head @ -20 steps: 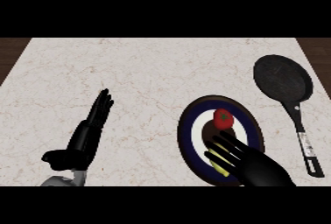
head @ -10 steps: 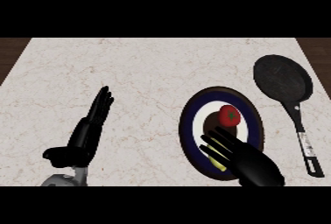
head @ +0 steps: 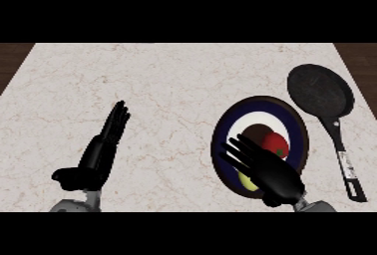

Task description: Pick the lemon from the plate and place it in the pan

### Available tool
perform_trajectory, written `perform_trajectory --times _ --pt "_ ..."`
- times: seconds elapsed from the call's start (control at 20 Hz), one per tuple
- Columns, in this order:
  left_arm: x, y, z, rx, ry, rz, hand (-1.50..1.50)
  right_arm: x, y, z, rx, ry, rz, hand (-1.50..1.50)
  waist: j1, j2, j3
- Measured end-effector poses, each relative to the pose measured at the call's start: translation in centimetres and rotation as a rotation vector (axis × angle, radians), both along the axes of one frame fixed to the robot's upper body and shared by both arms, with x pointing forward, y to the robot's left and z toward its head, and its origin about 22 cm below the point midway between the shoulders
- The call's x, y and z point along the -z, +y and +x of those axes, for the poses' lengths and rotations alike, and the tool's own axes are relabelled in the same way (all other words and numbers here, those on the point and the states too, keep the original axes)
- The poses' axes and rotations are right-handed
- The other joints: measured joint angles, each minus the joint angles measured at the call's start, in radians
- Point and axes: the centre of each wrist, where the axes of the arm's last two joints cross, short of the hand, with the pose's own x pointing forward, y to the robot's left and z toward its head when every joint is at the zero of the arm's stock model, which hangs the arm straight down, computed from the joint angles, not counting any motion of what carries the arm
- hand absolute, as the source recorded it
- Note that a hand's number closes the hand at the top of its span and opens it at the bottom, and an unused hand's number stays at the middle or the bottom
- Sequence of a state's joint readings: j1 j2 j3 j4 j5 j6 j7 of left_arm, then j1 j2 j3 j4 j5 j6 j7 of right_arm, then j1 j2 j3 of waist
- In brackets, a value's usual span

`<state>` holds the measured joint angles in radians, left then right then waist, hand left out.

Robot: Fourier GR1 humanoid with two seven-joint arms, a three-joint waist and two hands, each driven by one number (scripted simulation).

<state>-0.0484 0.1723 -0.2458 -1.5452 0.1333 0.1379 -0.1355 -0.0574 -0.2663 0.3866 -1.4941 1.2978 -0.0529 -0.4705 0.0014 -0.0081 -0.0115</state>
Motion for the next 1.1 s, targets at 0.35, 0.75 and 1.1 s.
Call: perform_trajectory --times 0.35,0.75,1.1 --pt "-0.5 -0.5 0.0 0.003 -0.001 -0.002 0.00 0.3 0.5 1.5 -0.061 -0.050 -0.142 1.50 0.002 -0.004 -0.005" --pt "-0.3 -0.4 -0.4 0.000 -0.003 -0.005 0.00 0.5 0.4 2.2 -0.093 -0.128 -0.133 1.50 -0.001 -0.004 -0.007" --pt "-0.4 0.1 -0.4 -0.009 -0.007 0.006 0.00 -0.3 -0.1 1.9 0.008 -0.215 0.026 1.50 -0.008 0.002 0.000"
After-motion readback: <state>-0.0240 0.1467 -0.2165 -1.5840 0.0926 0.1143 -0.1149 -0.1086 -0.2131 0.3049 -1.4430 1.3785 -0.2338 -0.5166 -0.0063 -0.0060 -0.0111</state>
